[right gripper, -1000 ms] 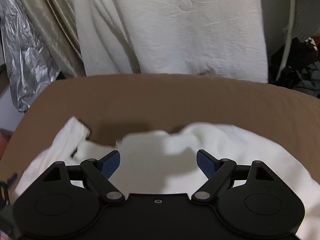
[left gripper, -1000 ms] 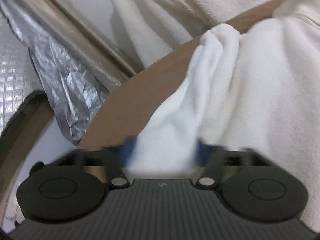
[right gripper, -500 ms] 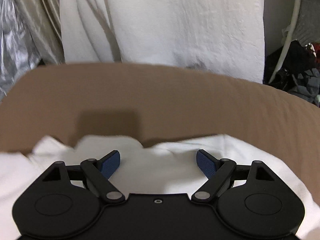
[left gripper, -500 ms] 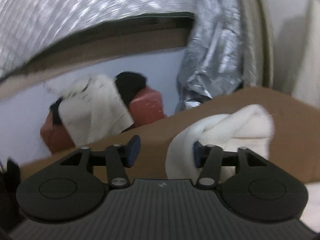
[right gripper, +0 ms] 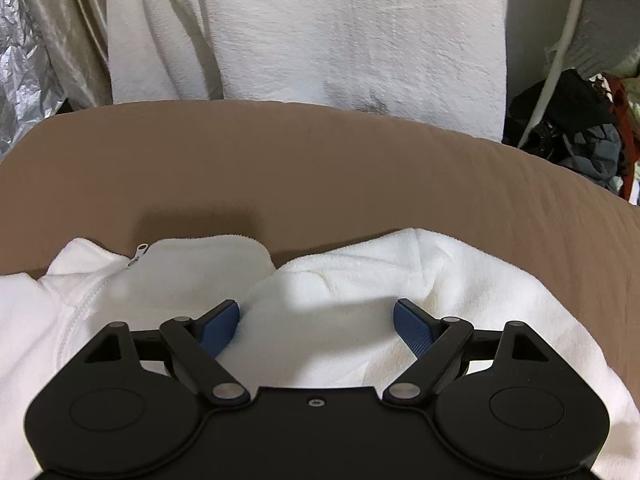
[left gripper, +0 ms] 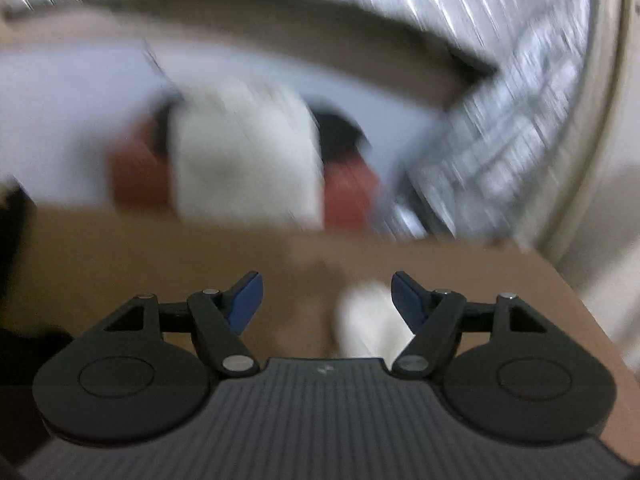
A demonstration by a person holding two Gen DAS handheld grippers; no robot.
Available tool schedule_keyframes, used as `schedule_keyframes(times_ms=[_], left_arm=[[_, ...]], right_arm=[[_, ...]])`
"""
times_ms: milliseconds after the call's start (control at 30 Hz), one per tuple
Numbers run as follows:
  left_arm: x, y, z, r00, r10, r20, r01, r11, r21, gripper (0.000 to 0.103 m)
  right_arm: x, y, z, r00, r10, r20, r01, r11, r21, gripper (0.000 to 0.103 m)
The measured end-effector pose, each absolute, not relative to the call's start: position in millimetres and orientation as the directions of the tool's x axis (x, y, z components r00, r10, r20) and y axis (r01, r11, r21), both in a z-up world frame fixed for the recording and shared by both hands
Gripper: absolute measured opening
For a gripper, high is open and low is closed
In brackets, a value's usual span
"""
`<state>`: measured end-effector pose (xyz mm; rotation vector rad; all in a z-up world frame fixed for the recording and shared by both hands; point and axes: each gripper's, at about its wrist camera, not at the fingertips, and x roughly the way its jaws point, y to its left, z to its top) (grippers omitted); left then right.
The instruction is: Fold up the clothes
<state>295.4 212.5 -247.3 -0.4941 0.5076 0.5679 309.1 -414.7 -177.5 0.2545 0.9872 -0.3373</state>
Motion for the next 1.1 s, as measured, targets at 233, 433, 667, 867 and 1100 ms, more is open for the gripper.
schedule_keyframes(times_ms=[233, 433, 667, 867, 1100], left_arm=[[360.6, 161.7, -298.5, 0.541, 0.409, -0.735, -0.508, 0.855, 0.102, 0.087], [348.2, 190.8, -303.2, 0.664, 0.248, -0.705, -0.528, 0.823, -0.207, 0.016], [255.7, 224.8, -209.7, 0.853, 0.464, -0.241, -0.523, 0.754, -0.399, 0.031], [272.6, 265.2, -270.1, 0.537, 0.517, -0.667, -0.784, 0.597, -0.169, 0.041], [275.0, 229.3, -247.5, 0.637, 0.463, -0.616, -0.703, 0.676, -0.218, 0.050]], right_arm=[[301.5, -395.5, -159.4, 0.573, -0.201, -0.794, 0.400, 0.915, 0.058, 0.088], [318.6, -340.3, -146.7, 0.667, 0.024, -0.745, 0.209, 0.953, 0.218, 0.087], [331.0, -318.0, -160.1, 0.654, 0.050, -0.755, 0.175, 0.961, 0.215, 0.087], [316.7, -329.1, -173.8, 0.640, 0.037, -0.767, 0.210, 0.952, 0.221, 0.085], [291.5, -353.9, -144.4, 0.671, -0.039, -0.741, 0.253, 0.951, 0.180, 0.085]])
